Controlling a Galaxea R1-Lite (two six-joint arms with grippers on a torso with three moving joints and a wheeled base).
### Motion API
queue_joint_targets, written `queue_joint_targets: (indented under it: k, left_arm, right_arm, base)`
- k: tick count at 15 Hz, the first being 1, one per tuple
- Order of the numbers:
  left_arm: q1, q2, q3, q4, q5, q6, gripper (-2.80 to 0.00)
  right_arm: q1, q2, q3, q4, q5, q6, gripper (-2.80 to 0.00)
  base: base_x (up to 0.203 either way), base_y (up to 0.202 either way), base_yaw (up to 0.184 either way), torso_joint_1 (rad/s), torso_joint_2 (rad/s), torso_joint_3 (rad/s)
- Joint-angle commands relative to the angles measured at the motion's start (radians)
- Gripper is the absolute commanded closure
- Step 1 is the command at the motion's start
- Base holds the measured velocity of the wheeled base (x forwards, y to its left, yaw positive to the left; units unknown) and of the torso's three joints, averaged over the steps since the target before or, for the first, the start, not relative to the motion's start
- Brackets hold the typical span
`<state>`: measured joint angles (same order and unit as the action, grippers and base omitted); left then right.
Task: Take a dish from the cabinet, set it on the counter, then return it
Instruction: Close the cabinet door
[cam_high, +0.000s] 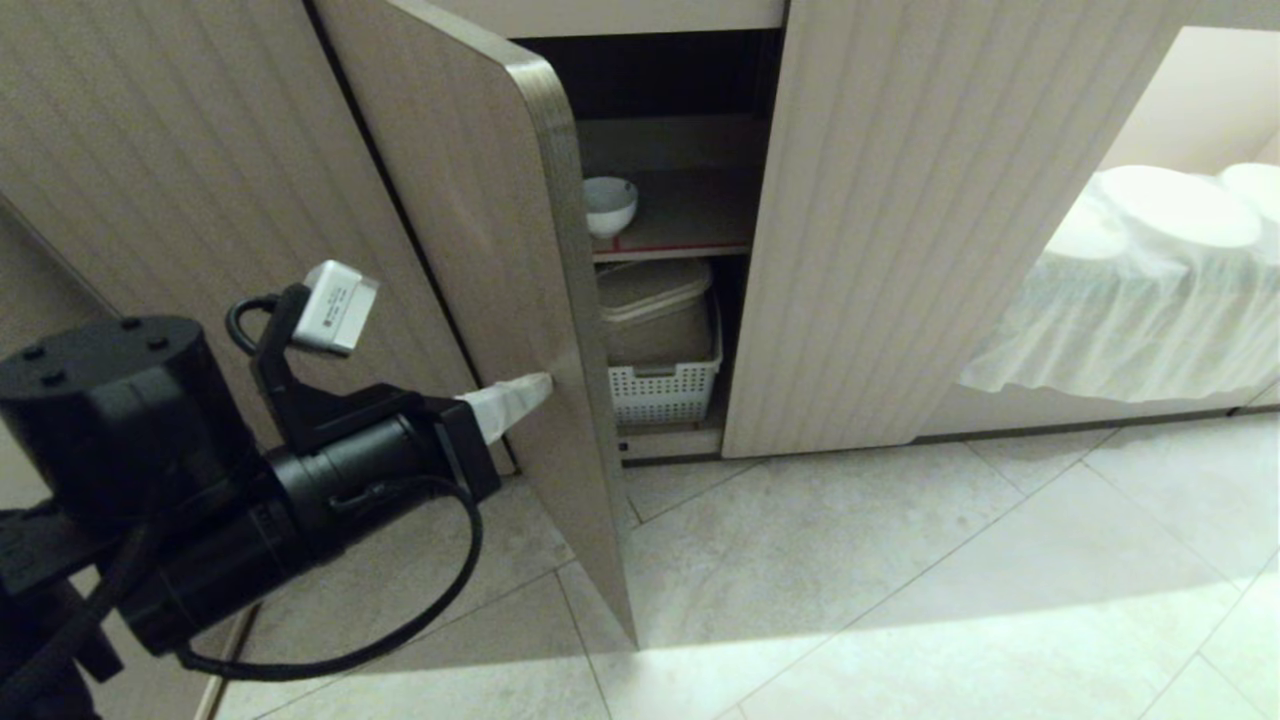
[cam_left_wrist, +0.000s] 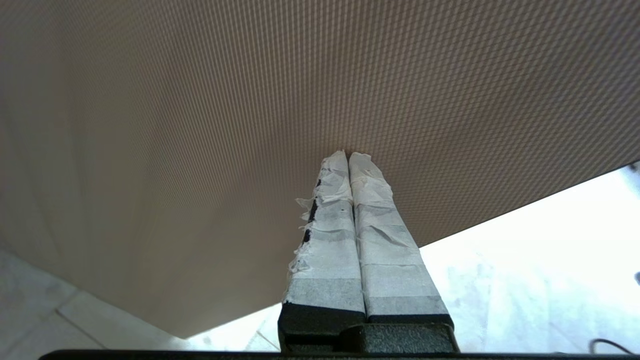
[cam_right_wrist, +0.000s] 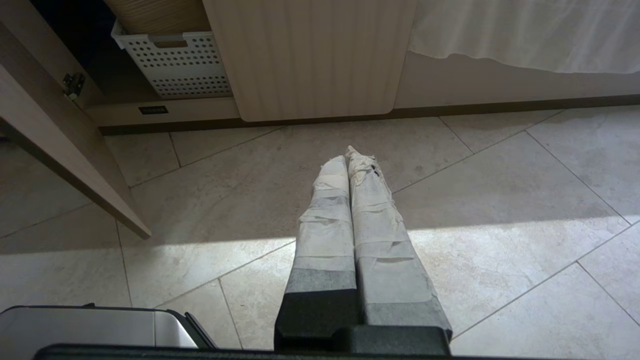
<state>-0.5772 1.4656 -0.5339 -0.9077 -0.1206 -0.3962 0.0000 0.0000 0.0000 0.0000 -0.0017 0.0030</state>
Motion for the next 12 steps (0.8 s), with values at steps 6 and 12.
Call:
queue_joint_targets:
  k: [6, 12]
  left_arm:
    - [0.005, 0.101, -0.096, -0.016, -0.001, 0.044, 0.0]
    - [0.064, 0.15, -0.215, -0.006, -0.012, 0.094, 0.0]
  right_arm:
    - [0.0, 0.0, 0.0, 0.0, 0.0, 0.0, 0.0]
    - [0.001, 0.0, 0.0, 0.0, 0.0, 0.0, 0.0]
  base:
    - [0.0, 0.0, 0.0, 0.0, 0.0, 0.0]
    - [0.0, 0.0, 0.0, 0.0, 0.0, 0.0]
